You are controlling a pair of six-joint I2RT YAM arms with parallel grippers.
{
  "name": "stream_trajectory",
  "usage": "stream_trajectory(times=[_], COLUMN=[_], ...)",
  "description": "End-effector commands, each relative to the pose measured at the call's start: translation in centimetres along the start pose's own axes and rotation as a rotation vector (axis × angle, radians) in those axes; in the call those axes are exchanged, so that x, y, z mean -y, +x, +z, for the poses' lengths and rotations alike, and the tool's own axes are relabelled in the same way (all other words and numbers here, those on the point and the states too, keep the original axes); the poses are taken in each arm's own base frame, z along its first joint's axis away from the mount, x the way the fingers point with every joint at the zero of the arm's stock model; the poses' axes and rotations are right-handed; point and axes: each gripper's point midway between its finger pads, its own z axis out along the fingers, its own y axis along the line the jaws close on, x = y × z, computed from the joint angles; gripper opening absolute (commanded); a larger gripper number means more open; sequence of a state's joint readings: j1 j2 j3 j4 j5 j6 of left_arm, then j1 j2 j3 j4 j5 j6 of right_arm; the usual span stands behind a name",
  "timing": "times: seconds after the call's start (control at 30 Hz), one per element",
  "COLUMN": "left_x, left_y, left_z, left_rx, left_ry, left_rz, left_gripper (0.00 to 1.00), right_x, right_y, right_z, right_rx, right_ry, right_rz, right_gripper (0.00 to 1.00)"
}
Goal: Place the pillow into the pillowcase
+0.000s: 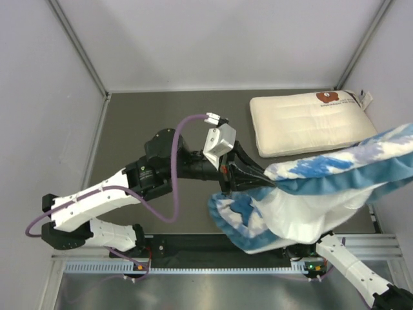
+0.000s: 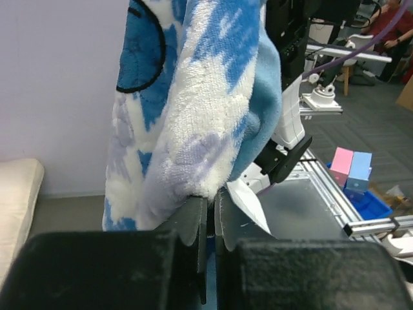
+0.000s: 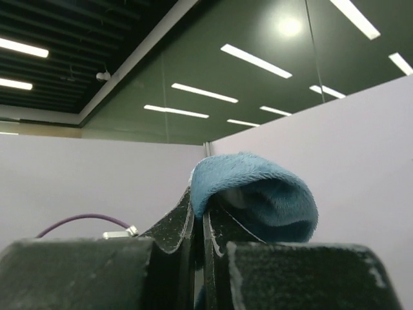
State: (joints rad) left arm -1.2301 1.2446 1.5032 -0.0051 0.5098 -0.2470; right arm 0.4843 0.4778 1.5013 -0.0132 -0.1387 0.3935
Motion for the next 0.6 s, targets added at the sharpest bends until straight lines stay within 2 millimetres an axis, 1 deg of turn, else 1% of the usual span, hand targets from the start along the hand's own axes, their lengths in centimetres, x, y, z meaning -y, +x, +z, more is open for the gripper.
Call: stream_trajectory(times=[0.0, 0.03, 0.07, 0.1, 0.13, 0.17, 0.23, 0.27, 0.3, 0.33, 0.37, 0.4, 0.43, 0.47, 0.5, 0.53, 0.57], left_x=[3.2, 3.5, 3.9, 3.9, 3.8, 3.0, 1.0, -1.5, -4.8, -6.7, -9.5, -10.0, -11.4, -12.2, -13.0, -15.1, -16.4], left_y=[-6.5, -7.5, -7.6, -7.5, -7.9, -8.3, -9.0, -9.5, -10.8, -9.1, -9.3, -9.3, -9.1, -8.5, -7.9, -7.0, -5.6], left_z=[-1.0, -0.9, -0.5, -0.4, -0.2, -0.2, -0.9, -1.9, -3.9, -5.2, -7.4, -8.1, -10.4, -11.4, -12.4, -14.5, -15.8], left_rx=[0.141, 0.155, 0.153, 0.142, 0.144, 0.148, 0.166, 0.175, 0.218, 0.143, 0.142, 0.154, 0.188, 0.181, 0.167, 0.144, 0.092], left_ry=[-0.026, -0.044, -0.069, -0.082, -0.089, -0.138, -0.268, -0.41, -0.632, -0.723, -0.812, -0.809, -0.865, -0.896, -0.935, -1.029, -1.094], left_rz=[0.191, 0.246, 0.255, 0.26, 0.27, 0.266, 0.227, 0.209, 0.093, 0.054, 0.04, 0.006, -0.039, -0.05, -0.061, -0.061, -0.062], left_gripper=[0.0, 0.0, 0.0, 0.0, 0.0, 0.0, 0.0, 0.0, 0.0, 0.0, 0.0, 0.0, 0.0, 0.0, 0.0, 0.0, 0.0], right_x=[-1.6, -1.7, -1.6, -1.3, -0.8, -0.3, 1.2, 2.3, 3.6, 4.5, 6.3, 7.1, 7.8, 9.2, 9.8, 10.3, 11.3], right_y=[-6.2, -6.6, -6.9, -7.3, -7.2, -6.8, -4.9, -3.5, -1.5, -0.2, 2.7, 4.2, 5.9, 9.3, 11.1, 12.8, 16.1], right_z=[-0.6, -0.6, -0.7, -0.5, -0.4, -0.2, 1.1, 1.5, 2.7, 3.2, 4.1, 4.5, 5.0, 5.8, 6.2, 6.6, 7.0], right_rx=[0.175, 0.185, 0.192, 0.204, 0.202, 0.188, 0.136, 0.092, 0.043, 0.014, -0.052, -0.083, -0.12, -0.186, -0.22, -0.247, -0.31], right_ry=[-0.025, -0.023, -0.017, 0.005, 0.024, 0.044, 0.085, 0.126, 0.158, 0.182, 0.233, 0.253, 0.268, 0.293, 0.302, 0.31, 0.317], right_rz=[-0.053, -0.068, -0.075, -0.081, -0.099, -0.103, -0.108, -0.104, -0.1, -0.098, -0.095, -0.095, -0.091, -0.083, -0.073, -0.051, -0.035], right_gripper=[0.0, 0.0, 0.0, 0.0, 0.0, 0.0, 0.0, 0.0, 0.0, 0.0, 0.0, 0.0, 0.0, 0.0, 0.0, 0.0, 0.0])
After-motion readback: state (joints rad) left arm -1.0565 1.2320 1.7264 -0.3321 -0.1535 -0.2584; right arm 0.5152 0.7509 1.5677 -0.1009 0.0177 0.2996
